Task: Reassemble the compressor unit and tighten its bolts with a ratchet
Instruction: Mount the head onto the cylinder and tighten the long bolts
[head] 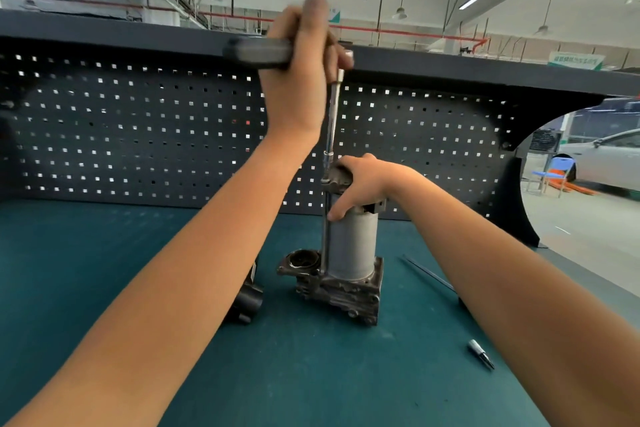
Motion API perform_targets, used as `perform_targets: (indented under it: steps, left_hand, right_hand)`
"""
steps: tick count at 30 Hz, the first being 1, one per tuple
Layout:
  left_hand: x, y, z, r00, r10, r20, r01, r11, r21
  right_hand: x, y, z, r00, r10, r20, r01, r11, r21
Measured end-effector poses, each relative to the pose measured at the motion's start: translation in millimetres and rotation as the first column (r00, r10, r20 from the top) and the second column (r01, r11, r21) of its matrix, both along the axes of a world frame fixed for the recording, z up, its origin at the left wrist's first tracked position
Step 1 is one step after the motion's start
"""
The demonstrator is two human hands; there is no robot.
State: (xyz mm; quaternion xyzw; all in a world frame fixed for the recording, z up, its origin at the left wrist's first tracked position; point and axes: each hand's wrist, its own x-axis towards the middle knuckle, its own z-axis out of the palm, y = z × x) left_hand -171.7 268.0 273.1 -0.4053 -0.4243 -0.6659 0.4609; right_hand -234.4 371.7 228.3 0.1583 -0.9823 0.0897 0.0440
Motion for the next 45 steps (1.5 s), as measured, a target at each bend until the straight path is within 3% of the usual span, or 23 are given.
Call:
perform_targets:
  steps: [4,6,8,11,13,14,16,17,19,21,24,26,30,32,34,37,40,42,44,45]
  left_hand:
    - [-10.2,-15.7,12.5,0.942,-0.310,0.126,0.277,0.935,0.223]
    - [-15.1,-26.9,15.8,0.850,-0.505,0.153,0.442,0.840,0.315]
    - [-22.3,-40.5,19.0,0.700,-0.698,0.148,0.598,0.687,0.413]
    - [-31.4,-50.2,21.1,0.567,-0.808,0.160,0.652,0.559,0.512]
    - [-28.1,-43.2,23.0,0.605,-0.763,0.228,0.610,0.628,0.483]
    - [-23.8,-37.5,20.5,0.677,-0.684,0.271,0.562,0.718,0.410]
    - [-13.9,-25.7,12.0,0.852,-0.462,0.245,0.437,0.886,0.153]
    - [-8.4,-15.6,7.6,0.938,-0.286,0.196,0.289,0.957,0.014]
    - [0.0,2.6,-2.0,0.999,-0.012,0.031,0.017,0.987,-0.158]
    - [1.0,6.2,-4.8,0.993,0.110,-0.031,-0.113,0.985,-0.130]
    - [0.1,-10.5,2.9,0.995,-0.068,0.072,0.061,0.994,0.095]
    - [-4.9,-24.6,6.6,0.962,-0.238,0.132,0.203,0.950,0.239]
    - [-15.2,-45.6,11.9,0.773,-0.616,0.155,0.530,0.760,0.376]
    - [-21.2,-49.5,17.0,0.682,-0.712,0.166,0.617,0.683,0.392]
    - [-28.4,-49.3,22.6,0.648,-0.728,0.225,0.605,0.671,0.430]
    - [-27.6,-42.7,28.6,0.673,-0.664,0.326,0.536,0.741,0.404]
    - [-12.8,-30.5,20.1,0.812,-0.485,0.326,0.466,0.874,0.140]
    - [-2.1,-17.6,12.4,0.965,-0.171,0.198,0.198,0.971,-0.130]
    - [4.1,-7.5,3.8,0.988,0.157,-0.013,-0.154,0.947,-0.281]
    - [4.4,-4.8,0.2,0.967,0.235,-0.095,-0.253,0.921,-0.296]
  right_hand:
    - [-2.1,0.5,-2.3,1.000,0.019,0.005,-0.019,0.998,-0.057]
    - [-2.5,1.4,-2.9,0.999,0.032,0.003,-0.032,0.997,-0.066]
    - [-3.2,3.2,-2.2,0.999,0.049,0.004,-0.049,0.997,-0.065]
    - [-4.5,5.2,-1.0,0.998,0.070,0.005,-0.069,0.995,-0.066]
    - [-6.1,5.4,-1.7,0.998,0.069,0.005,-0.068,0.995,-0.076]
    - [-6.7,5.2,-2.3,0.998,0.065,0.004,-0.064,0.995,-0.081]
    - [-6.7,4.9,-3.3,0.999,0.053,0.011,-0.052,0.995,-0.090]
    - [-6.7,4.6,-3.5,0.999,0.047,0.014,-0.045,0.994,-0.097]
    - [-6.6,4.5,-3.5,0.999,0.045,0.005,-0.045,0.995,-0.095]
    - [-6.7,4.9,-3.3,0.998,0.058,-0.014,-0.059,0.994,-0.096]
    - [-8.1,6.1,-3.0,0.996,0.084,0.000,-0.084,0.989,-0.120]
    - [-8.1,6.2,-2.4,0.995,0.104,0.006,-0.102,0.988,-0.113]
    - [-5.5,7.4,-4.2,0.990,0.143,0.003,-0.142,0.985,-0.094]
    - [-2.9,8.3,-3.7,0.987,0.161,-0.006,-0.161,0.983,-0.091]
    - [-1.3,8.0,-2.3,0.986,0.165,-0.012,-0.165,0.982,-0.089]
    - [-1.7,6.2,-4.5,0.987,0.161,-0.027,-0.162,0.983,-0.081]
    - [-4.0,6.8,-5.6,0.989,0.148,-0.025,-0.150,0.986,-0.079]
    - [-5.5,8.2,-2.3,0.991,0.136,0.003,-0.135,0.986,-0.098]
    - [-7.8,10.1,0.4,0.991,0.126,0.034,-0.121,0.986,-0.119]
    - [-8.9,10.6,0.9,0.992,0.122,0.040,-0.117,0.986,-0.121]
